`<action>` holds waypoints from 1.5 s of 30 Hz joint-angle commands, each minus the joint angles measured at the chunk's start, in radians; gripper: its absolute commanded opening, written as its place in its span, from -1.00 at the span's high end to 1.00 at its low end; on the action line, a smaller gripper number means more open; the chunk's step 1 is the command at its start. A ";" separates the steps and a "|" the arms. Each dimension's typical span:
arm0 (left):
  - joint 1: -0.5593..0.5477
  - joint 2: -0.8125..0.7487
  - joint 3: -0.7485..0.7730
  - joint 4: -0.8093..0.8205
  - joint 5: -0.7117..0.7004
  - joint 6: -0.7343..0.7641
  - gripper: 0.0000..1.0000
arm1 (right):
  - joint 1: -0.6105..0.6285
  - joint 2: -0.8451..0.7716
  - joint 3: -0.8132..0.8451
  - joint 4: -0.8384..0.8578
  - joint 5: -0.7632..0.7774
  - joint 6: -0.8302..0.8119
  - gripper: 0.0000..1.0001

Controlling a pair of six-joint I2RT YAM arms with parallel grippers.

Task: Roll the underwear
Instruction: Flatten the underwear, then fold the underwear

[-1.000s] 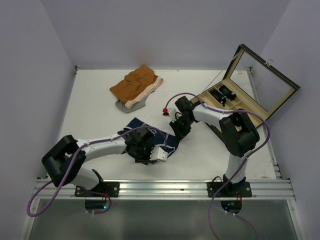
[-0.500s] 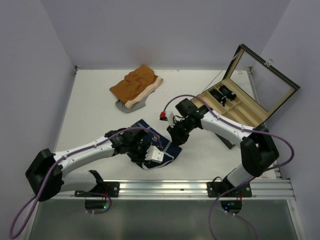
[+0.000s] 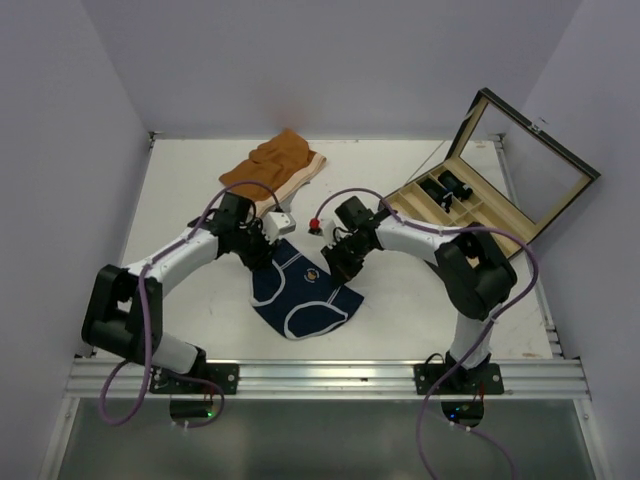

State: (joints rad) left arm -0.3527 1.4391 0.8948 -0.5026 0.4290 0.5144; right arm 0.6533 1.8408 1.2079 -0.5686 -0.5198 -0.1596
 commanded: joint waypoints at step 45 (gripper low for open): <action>0.027 0.491 0.400 0.210 0.286 -0.077 0.09 | -0.164 0.186 0.278 0.170 -0.019 -0.178 0.18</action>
State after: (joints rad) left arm -0.3229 1.9068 1.2919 -0.3779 0.6476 0.4549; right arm 0.5034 2.0186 1.4368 -0.4461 -0.5365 -0.2913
